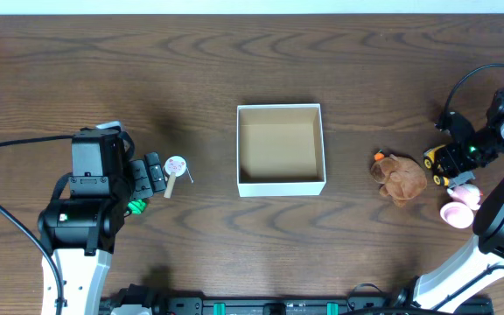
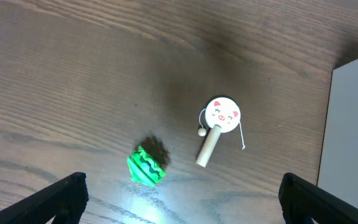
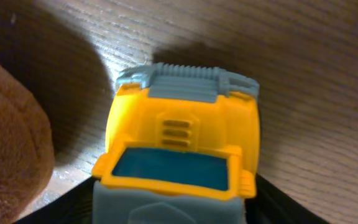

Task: Pack container
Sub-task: 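Reach the right gripper to the yellow toy truck and grasp it, then carry the truck with the right gripper and lower it into the box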

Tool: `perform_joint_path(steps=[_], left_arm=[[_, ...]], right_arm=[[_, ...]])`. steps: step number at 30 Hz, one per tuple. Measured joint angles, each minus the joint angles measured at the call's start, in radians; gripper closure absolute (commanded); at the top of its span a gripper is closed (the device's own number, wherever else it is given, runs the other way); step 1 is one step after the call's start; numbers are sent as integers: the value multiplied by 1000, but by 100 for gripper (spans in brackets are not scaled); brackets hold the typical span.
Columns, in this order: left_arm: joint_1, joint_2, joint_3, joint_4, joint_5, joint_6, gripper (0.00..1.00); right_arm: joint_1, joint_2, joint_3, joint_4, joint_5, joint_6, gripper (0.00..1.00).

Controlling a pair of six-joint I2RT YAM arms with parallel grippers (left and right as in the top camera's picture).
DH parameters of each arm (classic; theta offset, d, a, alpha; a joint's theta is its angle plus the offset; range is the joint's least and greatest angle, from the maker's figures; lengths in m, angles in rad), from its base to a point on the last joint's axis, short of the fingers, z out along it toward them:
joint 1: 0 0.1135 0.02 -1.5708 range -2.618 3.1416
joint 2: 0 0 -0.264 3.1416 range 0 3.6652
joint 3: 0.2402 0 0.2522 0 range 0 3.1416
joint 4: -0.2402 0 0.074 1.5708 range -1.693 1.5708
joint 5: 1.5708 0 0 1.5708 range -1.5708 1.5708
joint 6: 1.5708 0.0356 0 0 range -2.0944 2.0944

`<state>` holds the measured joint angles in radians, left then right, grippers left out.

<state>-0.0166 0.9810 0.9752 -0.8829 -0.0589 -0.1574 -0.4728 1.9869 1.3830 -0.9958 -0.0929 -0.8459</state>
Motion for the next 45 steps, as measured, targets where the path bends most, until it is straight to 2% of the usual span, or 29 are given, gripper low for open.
perform_joint_path(steps=[1,8,11,14,17,18,19,26,33,39,45], left_arm=[[0,0,0,0,0,0,2],[0,0,0,0,0,0,2],[0,0,0,0,0,0,2],[0,0,0,0,0,0,2],[0,0,0,0,0,0,2],[0,0,0,0,0,0,2],[0,0,0,0,0,0,2],[0,2,0,0,0,0,2],[0,12,0,0,0,0,2],[0,17,0,0,0,0,2],[0,33,0,0,0,0,2]], right_arm=[[0,0,0,2,-2,-2,49],[0,-2,0,16,-6,18,52],[0,-2,0,45,-11,68,68],[1,-2,2,74,-12,143,75],[7,-2,8,81,-11,219,87],[11,-2,10,82,-11,235,95],[20,-2,15,82,-10,261,99],[143,-23,106,65,-16,458,99],[319,-173,220,14,-50,669,99],[541,-324,240,7,-56,846,99],[793,-312,240,-2,-2,1044,99]])
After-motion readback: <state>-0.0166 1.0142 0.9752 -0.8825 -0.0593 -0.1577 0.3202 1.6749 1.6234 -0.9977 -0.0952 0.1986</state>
